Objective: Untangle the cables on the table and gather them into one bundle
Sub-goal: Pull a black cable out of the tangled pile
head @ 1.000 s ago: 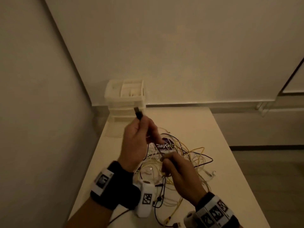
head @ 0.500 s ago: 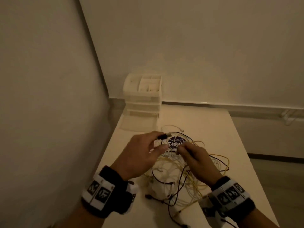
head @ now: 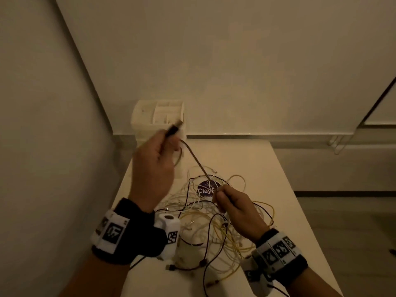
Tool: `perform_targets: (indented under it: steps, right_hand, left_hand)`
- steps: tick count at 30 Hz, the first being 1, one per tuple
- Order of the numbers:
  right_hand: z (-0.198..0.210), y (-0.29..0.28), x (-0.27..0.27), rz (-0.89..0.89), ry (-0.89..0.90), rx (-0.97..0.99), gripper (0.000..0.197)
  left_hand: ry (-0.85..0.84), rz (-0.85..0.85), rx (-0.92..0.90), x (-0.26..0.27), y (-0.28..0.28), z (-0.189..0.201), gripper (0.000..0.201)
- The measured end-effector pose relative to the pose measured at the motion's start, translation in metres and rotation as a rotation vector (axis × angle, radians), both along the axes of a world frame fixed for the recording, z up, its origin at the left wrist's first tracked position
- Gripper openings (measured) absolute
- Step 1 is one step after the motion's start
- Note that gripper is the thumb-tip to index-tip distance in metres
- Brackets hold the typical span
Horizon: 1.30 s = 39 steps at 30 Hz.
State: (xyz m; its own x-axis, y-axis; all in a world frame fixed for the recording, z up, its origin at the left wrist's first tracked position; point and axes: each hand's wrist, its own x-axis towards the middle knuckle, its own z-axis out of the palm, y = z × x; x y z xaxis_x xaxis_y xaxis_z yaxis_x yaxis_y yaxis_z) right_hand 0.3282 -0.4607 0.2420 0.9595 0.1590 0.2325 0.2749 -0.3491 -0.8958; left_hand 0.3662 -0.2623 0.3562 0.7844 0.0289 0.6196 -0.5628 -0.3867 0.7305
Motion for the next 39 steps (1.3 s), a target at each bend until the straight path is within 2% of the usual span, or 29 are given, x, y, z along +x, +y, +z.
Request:
perform_targets:
  steps: [4,7,10,12,13,15,17,18,20,23,25,29,32,35,37,39]
  right_hand:
    - [-0.021,-0.003,0.007,-0.032,0.030,-0.080,0.023]
    - [-0.033,-0.006,0.015,-0.076,0.029,-0.112,0.022]
    - [-0.035,-0.009,0.024,-0.115,0.024,-0.108,0.020]
    - [-0.026,-0.009,0.028,-0.124,0.015,-0.104,0.022]
    - [-0.017,-0.008,0.028,-0.118,0.012,-0.109,0.023]
    - [0.003,-0.005,0.029,-0.061,0.003,-0.116,0.024]
    - [0.022,-0.002,0.028,0.035,0.002,-0.113,0.024]
    - [0.031,0.000,0.028,0.076,-0.004,-0.097,0.023]
    - [0.047,-0.001,0.026,0.116,0.004,-0.003,0.024]
    - [0.058,-0.009,0.026,0.055,0.032,0.113,0.027]
    - [0.056,-0.015,0.024,0.005,0.039,0.169,0.027]
    - [0.048,-0.023,0.021,-0.049,0.057,0.342,0.028]
    - [0.038,-0.017,0.014,-0.009,0.083,0.368,0.031]
    - [0.015,-0.013,-0.012,0.030,0.198,0.341,0.032]
    - [-0.001,-0.013,-0.030,0.011,0.269,0.345,0.031]
    - [0.003,-0.015,-0.049,-0.020,0.373,0.399,0.029]
  left_hand:
    - [-0.071,0.188,-0.111,0.016,0.048,0.018,0.031]
    - [-0.018,0.318,-0.194,0.016,0.078,0.013,0.034]
    - [-0.002,0.545,0.029,0.001,0.085,0.001,0.026]
    - [-0.087,0.610,0.093,-0.013,0.073,-0.003,0.024]
    - [-0.138,0.576,0.133,-0.021,0.061,-0.006,0.023]
    - [-0.173,0.321,0.224,-0.029,0.032,-0.016,0.023]
    - [-0.107,0.001,0.324,-0.029,0.004,-0.029,0.028]
    - [-0.052,-0.102,0.376,-0.026,-0.010,-0.035,0.031]
    - [0.031,-0.197,0.424,-0.016,-0.029,-0.043,0.030]
    - [0.035,-0.180,0.390,0.001,-0.045,-0.043,0.011]
    - [0.006,-0.153,0.421,0.009,-0.048,-0.041,0.016]
    - [0.015,-0.204,0.431,0.016,-0.049,-0.039,0.022]
    - [-0.077,-0.085,0.282,0.016,-0.048,-0.026,0.022]
    - [-0.119,0.041,0.152,0.022,-0.032,-0.006,0.026]
    - [-0.105,-0.008,0.178,0.020,-0.019,-0.001,0.028]
    - [-0.049,-0.110,0.224,0.014,-0.009,-0.005,0.028]
